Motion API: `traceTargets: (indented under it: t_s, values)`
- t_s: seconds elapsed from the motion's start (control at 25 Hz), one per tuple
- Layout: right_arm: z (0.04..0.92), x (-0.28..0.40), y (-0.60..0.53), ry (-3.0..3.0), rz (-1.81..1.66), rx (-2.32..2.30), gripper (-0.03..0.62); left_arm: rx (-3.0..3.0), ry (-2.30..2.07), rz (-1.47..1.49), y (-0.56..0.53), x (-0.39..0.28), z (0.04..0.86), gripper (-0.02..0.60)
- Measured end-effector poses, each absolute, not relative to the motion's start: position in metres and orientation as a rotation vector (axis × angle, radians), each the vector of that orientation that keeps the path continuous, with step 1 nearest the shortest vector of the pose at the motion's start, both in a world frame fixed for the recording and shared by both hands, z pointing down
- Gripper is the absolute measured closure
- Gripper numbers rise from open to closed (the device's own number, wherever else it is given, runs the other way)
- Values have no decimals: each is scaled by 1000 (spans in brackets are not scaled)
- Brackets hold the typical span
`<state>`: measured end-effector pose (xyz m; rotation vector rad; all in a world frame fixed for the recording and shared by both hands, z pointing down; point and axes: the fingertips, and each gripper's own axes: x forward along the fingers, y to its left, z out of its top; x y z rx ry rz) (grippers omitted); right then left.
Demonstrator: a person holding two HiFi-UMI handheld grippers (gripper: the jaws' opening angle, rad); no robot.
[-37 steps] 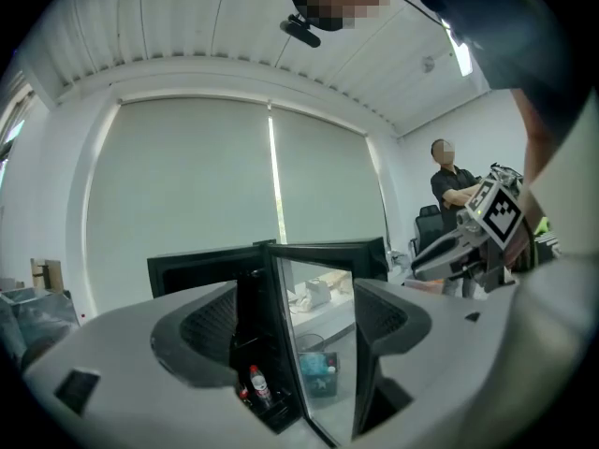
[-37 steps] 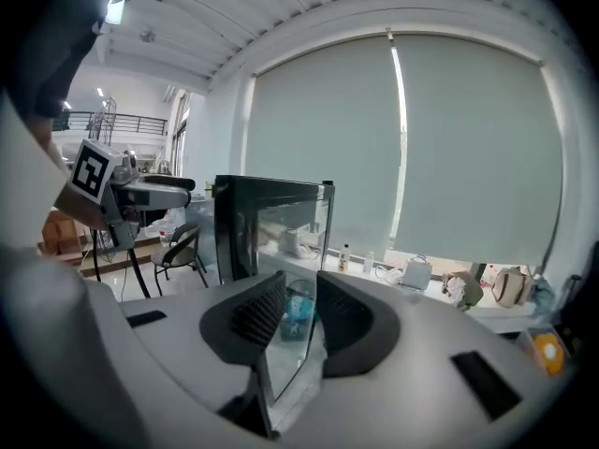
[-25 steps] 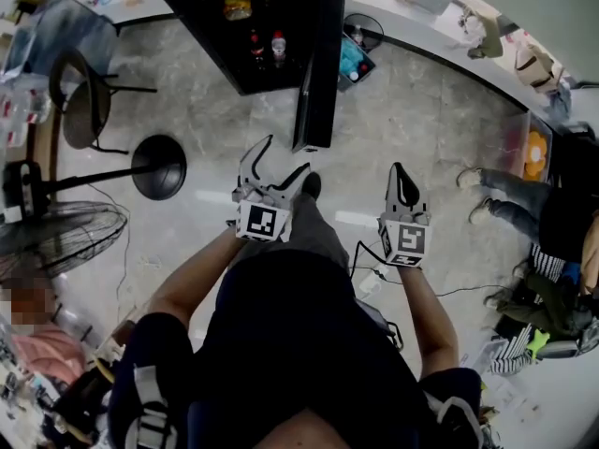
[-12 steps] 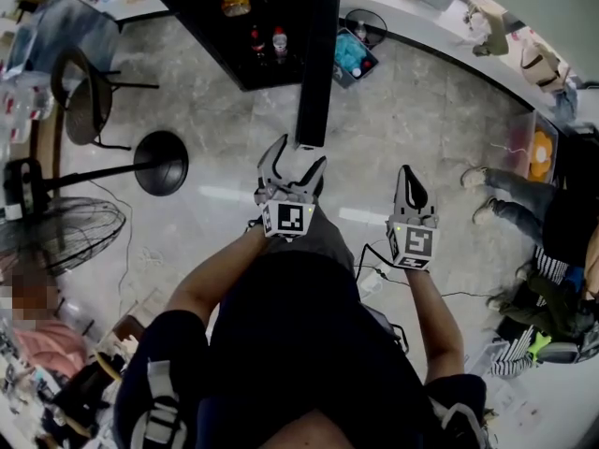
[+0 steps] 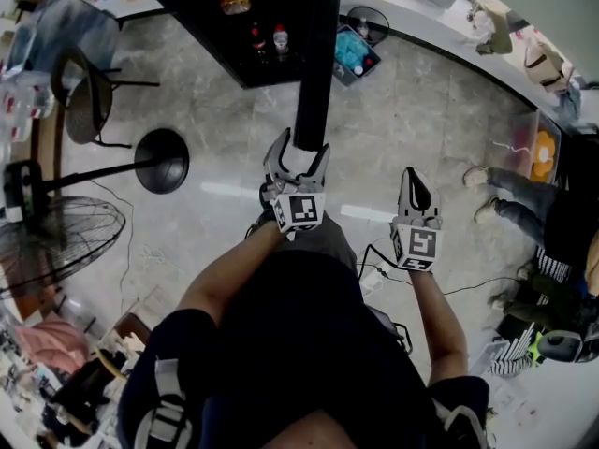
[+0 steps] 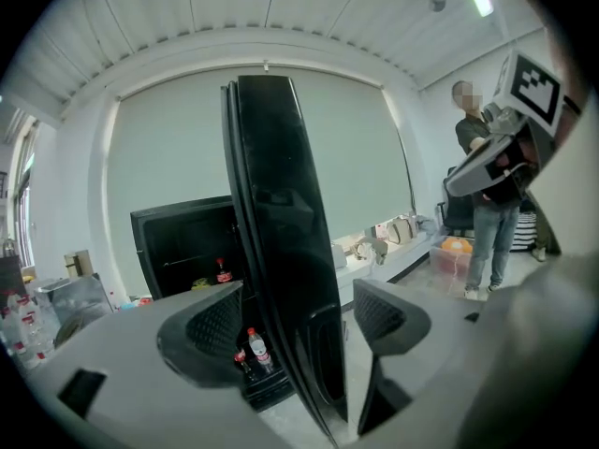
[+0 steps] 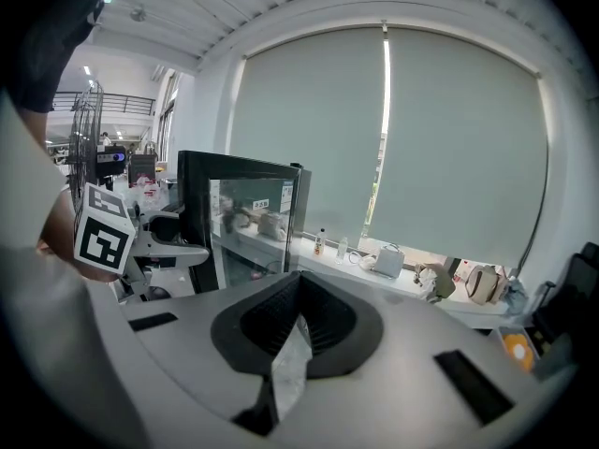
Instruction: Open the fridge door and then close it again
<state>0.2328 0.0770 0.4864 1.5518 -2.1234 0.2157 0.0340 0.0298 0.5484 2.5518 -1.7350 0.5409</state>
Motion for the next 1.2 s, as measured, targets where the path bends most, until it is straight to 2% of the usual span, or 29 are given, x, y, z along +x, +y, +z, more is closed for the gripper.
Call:
traceTargets:
  t_s: [0.2,0.36,0.4,0.72,1.2]
  values:
    - [492,234,73,-2133,221,1550,574,2495,-1787,552,22,30,545,217]
    - [492,229,72,-2134,224,1542,574,2482,-1811,553,22,32,543,320]
    - [492,228,72,-2132,226,1539,574,2473,-1811,547,22,32,543,328]
    - [496,225,71,-2136,239,1519,574,2493,-1753,544,21,28,543,351]
    - [493,209,59,-2174,251,1489,574,2450,-1751,523,9,-29,543,360]
